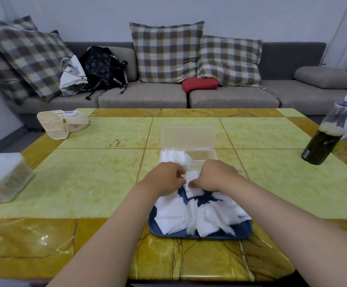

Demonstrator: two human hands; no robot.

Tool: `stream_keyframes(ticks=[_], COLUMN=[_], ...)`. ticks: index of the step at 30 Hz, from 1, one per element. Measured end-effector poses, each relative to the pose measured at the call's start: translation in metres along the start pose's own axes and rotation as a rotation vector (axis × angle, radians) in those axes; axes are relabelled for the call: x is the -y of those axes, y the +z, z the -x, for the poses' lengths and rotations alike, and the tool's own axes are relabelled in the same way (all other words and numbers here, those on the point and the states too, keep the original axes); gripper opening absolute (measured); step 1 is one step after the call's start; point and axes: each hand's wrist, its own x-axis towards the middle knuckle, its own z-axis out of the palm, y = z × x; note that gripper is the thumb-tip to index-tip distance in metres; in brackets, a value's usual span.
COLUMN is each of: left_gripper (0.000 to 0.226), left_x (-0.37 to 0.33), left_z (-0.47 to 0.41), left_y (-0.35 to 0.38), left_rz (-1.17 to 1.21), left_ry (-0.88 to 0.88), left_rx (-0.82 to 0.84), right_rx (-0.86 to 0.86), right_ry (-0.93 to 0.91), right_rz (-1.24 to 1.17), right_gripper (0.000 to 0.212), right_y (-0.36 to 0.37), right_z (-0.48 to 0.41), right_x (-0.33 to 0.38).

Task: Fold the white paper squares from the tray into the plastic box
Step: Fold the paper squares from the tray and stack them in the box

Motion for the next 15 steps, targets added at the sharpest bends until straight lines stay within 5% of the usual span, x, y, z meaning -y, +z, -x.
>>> stream_keyframes(ticks=[8, 11, 15], left_gripper=[0.041, 0.042, 0.022], left_x=[-0.006, -0.009, -0.017], left_z=[-0.001, -0.002, 0.0], left_y=[-0.002, -0.004, -0.005], left_rz=[0.209, 0.366, 0.636], left_ry=[-0.036, -0.041, -0.097], left_rx=[-0.046, -0.053, -0.036], right_rx=[0.022, 0.064, 0.14], right_ry=[-0.043, -0.084, -0.08], right_rz=[-0.339, -0.574, -0.724], right_gripper=[0.025, 0.04, 0.026], right_y=[-0.012, -0.019, -0.023], right_z=[-0.008, -0.009, -0.011], right_x=[-0.021, -0.032, -0.041])
